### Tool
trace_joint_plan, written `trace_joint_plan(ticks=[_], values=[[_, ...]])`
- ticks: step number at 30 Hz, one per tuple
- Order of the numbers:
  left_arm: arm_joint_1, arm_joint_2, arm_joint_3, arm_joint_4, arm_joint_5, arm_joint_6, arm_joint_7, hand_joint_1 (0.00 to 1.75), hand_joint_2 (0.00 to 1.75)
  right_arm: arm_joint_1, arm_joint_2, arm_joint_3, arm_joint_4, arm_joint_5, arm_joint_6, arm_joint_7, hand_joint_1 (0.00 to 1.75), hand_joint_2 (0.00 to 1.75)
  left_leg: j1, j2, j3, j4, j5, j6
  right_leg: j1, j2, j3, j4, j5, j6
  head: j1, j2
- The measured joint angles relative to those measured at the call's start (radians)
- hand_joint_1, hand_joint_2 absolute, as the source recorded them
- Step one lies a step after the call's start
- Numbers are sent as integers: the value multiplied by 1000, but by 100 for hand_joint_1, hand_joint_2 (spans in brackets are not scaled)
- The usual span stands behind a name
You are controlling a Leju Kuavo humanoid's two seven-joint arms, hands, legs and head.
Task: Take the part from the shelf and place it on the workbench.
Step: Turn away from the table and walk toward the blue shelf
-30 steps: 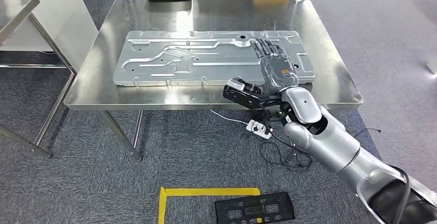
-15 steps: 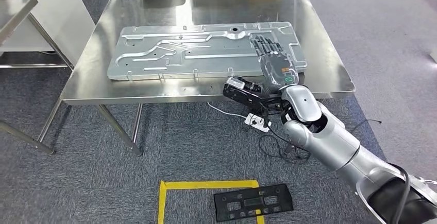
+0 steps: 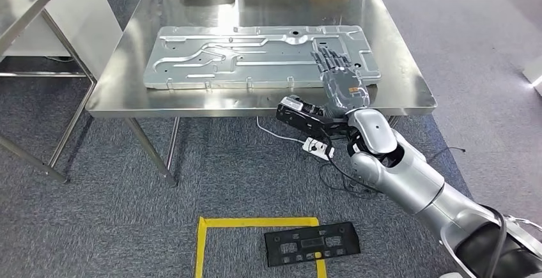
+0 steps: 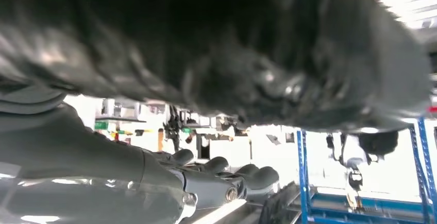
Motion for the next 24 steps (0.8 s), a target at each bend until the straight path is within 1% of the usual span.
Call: trace_joint_plan(ticks=[2,3,4,5,6,7,8,9,10,11,12,13,14,15,17,18,19,20,21,22,23,24], values=[[0,0,0,0,0,0,0,0,0,2,0,0,2,0,0,1,0,0,-2,2,-18,1,13,7,0,0,-45,126,-83,3,1,0],[0,0,0,0,0,0,0,0,0,5,0,0,3,0,-1,1,0,0,-3,2,-29,3,18,8,0,0,-59,179,-108,4,1,0],[1,0,0,0,0,0,-1,0,0,7,0,0,5,0,-1,2,0,0,-3,2,-39,6,24,7,0,0,-57,199,-115,4,1,0],[1,0,0,0,0,0,-2,0,0,8,0,0,6,0,-2,2,0,0,-4,2,-48,9,28,7,0,0,-36,181,-105,3,1,0],[1,-1,0,0,0,0,-4,0,0,8,0,0,8,-1,-4,4,0,0,-4,2,-56,14,32,5,0,0,4,128,-83,1,2,0],[1,-1,0,0,1,0,-8,0,0,7,0,0,8,-3,-8,7,0,0,-4,2,-63,18,35,3,1,0,50,57,-65,-3,2,0],[1,-1,0,0,2,0,-13,0,0,6,0,0,9,-7,-13,13,0,0,-5,1,-69,23,38,-1,3,0,87,-5,-50,-6,1,0],[1,-2,0,0,4,0,-19,0,0,5,0,0,9,-12,-20,19,0,0,-7,1,-74,26,41,-6,5,0,110,-47,-42,-11,1,0],[1,-2,0,0,5,0,-24,0,0,5,0,-1,9,-19,-27,27,0,0,-8,1,-77,28,46,-11,7,1,117,-65,-40,-16,0,0],[1,-1,0,0,7,0,-28,0,0,6,0,-2,9,-30,-35,35,0,0,-10,1,-79,27,50,-17,10,1,114,-66,-34,-20,0,0],[2,-1,0,0,9,0,-31,0,0,7,0,-5,9,-44,-46,42,0,0,-9,1,-81,26,55,-23,8,1,111,-68,-28,-27,0,0],[3,-1,1,0,11,1,-35,0,0,9,0,-9,9,-62,-58,49,0,0,-8,1,-85,29,51,-29,7,1,108,-70,-21,-33,0,0],[4,-1,1,0,12,1,-37,0,0,11,0,-14,9,-84,-72,55,0,0,-6,0,-93,44,35,-35,4,-1,103,-73,-14,-40,-1,0],[4,-1,1,0,13,1,-40,0,0,12,0,-22,9,-108,-89,60,0,0,-4,0,-108,79,4,-40,2,-2,97,-76,-5,-46,-3,0],[5,-2,1,0,14,1,-44,0,0,15,0,-43,9,-166,-123,65,0,0,0,0,-149,195,-80,-50,1,-2,80,-76,8,-52,-6,0],[5,-3,1,0,14,2,-47,0,0,18,0,-55,9,-208,-142,66,0,0,1,0,-164,253,-113,-53,2,-2,70,-75,15,-53,-6,0],[5,-4,1,0,15,2,-49,0,0,21,0,-67,9,-262,-163,66,0,0,2,0,-164,283,-128,-55,2,-2,60,-74,21,-52,-6,0],[6,-4,1,0,17,3,-51,0,0,25,0,-78,9,-326,-188,66,0,0,3,0,-148,279,-126,-54,2,-2,51,-72,27,-51,-6,0],[6,-5,1,0,18,3,-53,0,0,28,0,-91,9,-391,-213,63,0,0,3,0,-114,240,-109,-53,2,-2,43,-71,33,-49,-6,0],[5,-6,1,0,19,4,-54,0,0,31,0,-105,9,-464,-245,58,0,0,3,0,-64,171,-87,-49,2,-1,37,-70,38,-46,-6,0],[4,-6,2,0,21,4,-55,0,0,33,0,-119,9,-535,-278,48,0,0,1,-1,-20,102,-73,-44,4,-1,32,-69,43,-42,-6,0],[3,-6,3,0,21,5,-57,0,0,35,0,-133,10,-604,-311,36,0,0,-1,-1,13,48,-62,-38,5,-1,28,-69,48,-37,-6,0]])
